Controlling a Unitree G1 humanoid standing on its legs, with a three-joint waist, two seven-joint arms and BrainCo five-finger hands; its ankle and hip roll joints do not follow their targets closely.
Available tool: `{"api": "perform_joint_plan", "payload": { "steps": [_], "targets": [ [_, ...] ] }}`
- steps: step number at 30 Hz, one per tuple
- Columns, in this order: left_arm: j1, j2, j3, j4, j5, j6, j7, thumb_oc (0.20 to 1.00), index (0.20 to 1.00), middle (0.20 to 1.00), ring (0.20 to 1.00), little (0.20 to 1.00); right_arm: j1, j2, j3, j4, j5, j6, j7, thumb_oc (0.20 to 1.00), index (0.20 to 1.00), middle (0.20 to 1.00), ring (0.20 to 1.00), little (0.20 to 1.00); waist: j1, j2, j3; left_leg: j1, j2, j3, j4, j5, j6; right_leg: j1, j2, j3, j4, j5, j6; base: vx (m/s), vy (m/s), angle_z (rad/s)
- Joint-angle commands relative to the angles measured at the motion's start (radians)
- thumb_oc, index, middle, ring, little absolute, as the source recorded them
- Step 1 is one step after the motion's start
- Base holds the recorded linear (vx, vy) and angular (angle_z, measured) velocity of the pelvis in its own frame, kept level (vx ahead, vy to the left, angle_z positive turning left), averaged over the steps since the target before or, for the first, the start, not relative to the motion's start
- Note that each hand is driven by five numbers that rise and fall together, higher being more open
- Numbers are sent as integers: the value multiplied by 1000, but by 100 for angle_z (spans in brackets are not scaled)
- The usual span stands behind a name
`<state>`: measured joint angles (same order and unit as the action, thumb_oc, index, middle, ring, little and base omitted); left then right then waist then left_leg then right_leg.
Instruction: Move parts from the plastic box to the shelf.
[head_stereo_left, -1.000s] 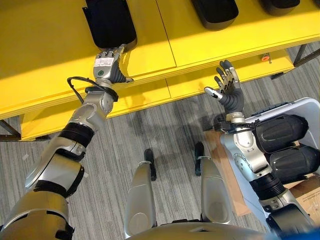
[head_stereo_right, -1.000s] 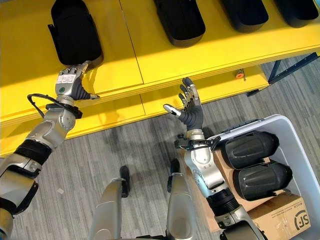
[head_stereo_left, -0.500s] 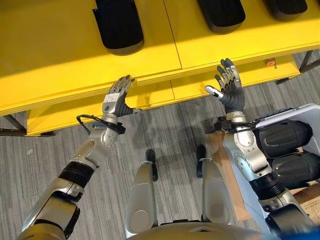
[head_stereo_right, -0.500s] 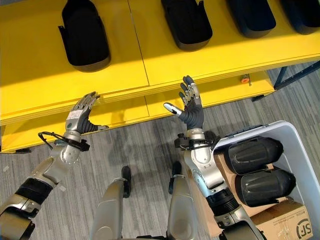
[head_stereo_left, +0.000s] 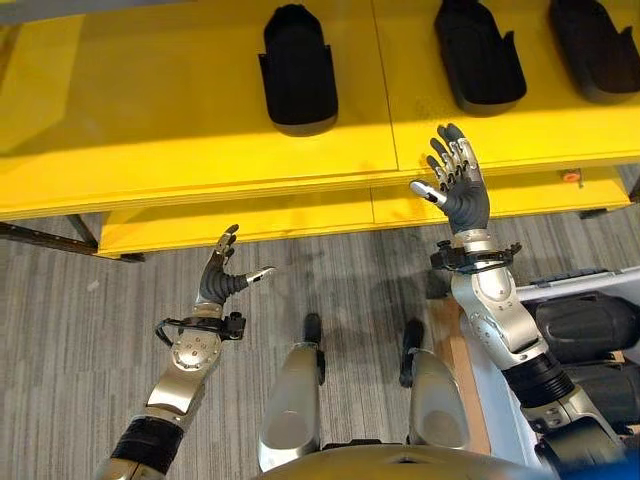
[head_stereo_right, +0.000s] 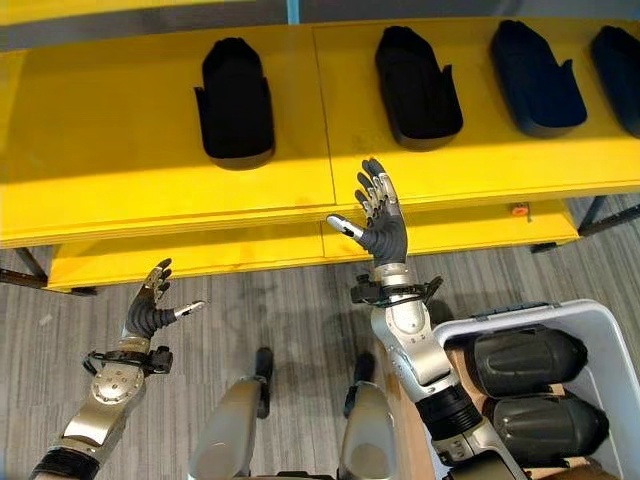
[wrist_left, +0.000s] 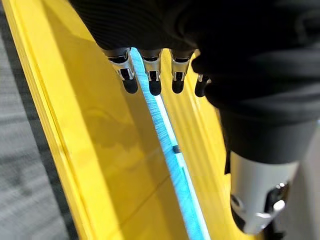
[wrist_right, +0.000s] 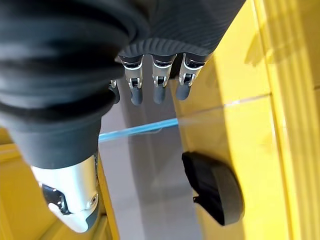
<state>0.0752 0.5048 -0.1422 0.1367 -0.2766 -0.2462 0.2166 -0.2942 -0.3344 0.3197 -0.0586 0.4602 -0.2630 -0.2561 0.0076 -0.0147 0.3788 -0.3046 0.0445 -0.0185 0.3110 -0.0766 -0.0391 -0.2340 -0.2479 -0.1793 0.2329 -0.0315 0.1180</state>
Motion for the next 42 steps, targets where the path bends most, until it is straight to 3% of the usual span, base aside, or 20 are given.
{"api": "perform_joint_plan", "payload": {
  "steps": [1,8,12,13,14,15,16,18,21,24,28,30,34,42],
  "targets": [
    [32,37,49,-111,23,-68,-12,1000,1000,1000,1000,1000,45,-16,-26,-54,-7,-27,27,1000,1000,1000,1000,1000,4,-29,-113,12,-4,19,-12,-24,16,87,-55,-14,-101,54,39,31,112,4],
    [52,80,45,-156,87,-80,-58,1000,1000,1000,1000,1000,138,-37,-62,-54,6,4,86,1000,1000,1000,1000,1000,-2,-41,-164,43,-74,39,21,-86,57,141,-113,-10,-129,108,75,26,178,7],
    [13,100,23,-192,76,-87,-81,1000,1000,1000,1000,1000,160,-11,-31,-32,35,12,113,1000,1000,1000,1000,1000,-15,-52,-186,58,-93,80,-27,-82,80,103,-127,2,-169,245,99,-20,157,-5],
    [7,97,27,-200,66,-89,-80,1000,1000,1000,1000,1000,151,-3,-16,-31,30,17,115,1000,1000,1000,1000,1000,-13,-53,-187,67,-84,100,-50,-77,82,87,-128,-17,-183,278,111,-49,118,-47],
    [-2,93,31,-205,56,-91,-73,1000,1000,1000,1000,1000,127,10,9,-25,22,23,118,1000,1000,1000,1000,1000,-2,-47,-183,85,-63,129,-69,-77,80,68,-131,-80,-197,309,126,-52,157,-61],
    [-12,87,31,-208,52,-91,-66,1000,1000,1000,1000,1000,110,20,26,-24,25,24,122,1000,1000,1000,1000,1000,11,-39,-179,104,-44,159,-98,-67,79,64,-127,-153,-189,284,127,-61,287,-176],
    [-15,77,25,-212,51,-91,-57,1000,1000,1000,1000,1000,105,14,43,-30,32,28,127,1000,1000,1000,1000,1000,9,-25,-172,147,-33,193,-161,-39,91,65,-94,-175,-117,196,106,-53,300,-210],
    [-5,62,20,-211,20,-83,-59,1000,1000,1000,1000,1000,103,14,56,-35,47,32,138,1000,1000,1000,1000,1000,19,-15,-172,193,-20,220,-211,-36,93,64,-47,-166,-3,76,87,41,212,-161],
    [45,60,30,-234,6,-66,-64,1000,1000,1000,1000,1000,100,22,74,-30,64,34,145,1000,1000,1000,1000,1000,47,-21,-182,220,-11,272,-242,-30,103,113,-28,-237,48,-2,55,11,44,-93],
    [85,48,37,-233,-19,-51,-71,1000,1000,1000,1000,1000,76,37,93,-5,74,41,137,1000,1000,1000,1000,1000,83,-29,-202,238,-3,330,-272,-17,102,176,-38,-299,7,4,54,-27,-62,-88],
    [118,42,41,-233,-24,-47,-85,1000,1000,1000,1000,1000,67,36,103,-4,85,45,146,1000,1000,1000,1000,1000,88,-34,-226,247,-1,375,-287,-9,98,215,-8,-269,-100,0,52,-12,-83,-58],
    [136,42,40,-229,-23,-44,-96,1000,1000,1000,1000,1000,74,19,121,-19,103,51,169,1000,1000,1000,1000,1000,69,-32,-241,256,25,415,-282,6,76,218,41,-231,-167,-6,39,19,-215,-71],
    [130,36,19,-217,-17,-38,-113,1000,1000,1000,1000,1000,110,-4,118,-34,129,56,191,1000,1000,1000,1000,1000,34,-33,-253,272,61,454,-294,33,46,236,84,-196,-228,-9,23,13,-151,-57],
    [103,11,-47,-184,-22,-30,-162,1000,1000,1000,1000,1000,167,-34,79,-68,141,46,208,1000,1000,1000,1000,1000,-22,-17,-264,298,110,502,-299,71,1,252,138,-154,-271,-19,-2,27,-126,-30]
  ]
}}
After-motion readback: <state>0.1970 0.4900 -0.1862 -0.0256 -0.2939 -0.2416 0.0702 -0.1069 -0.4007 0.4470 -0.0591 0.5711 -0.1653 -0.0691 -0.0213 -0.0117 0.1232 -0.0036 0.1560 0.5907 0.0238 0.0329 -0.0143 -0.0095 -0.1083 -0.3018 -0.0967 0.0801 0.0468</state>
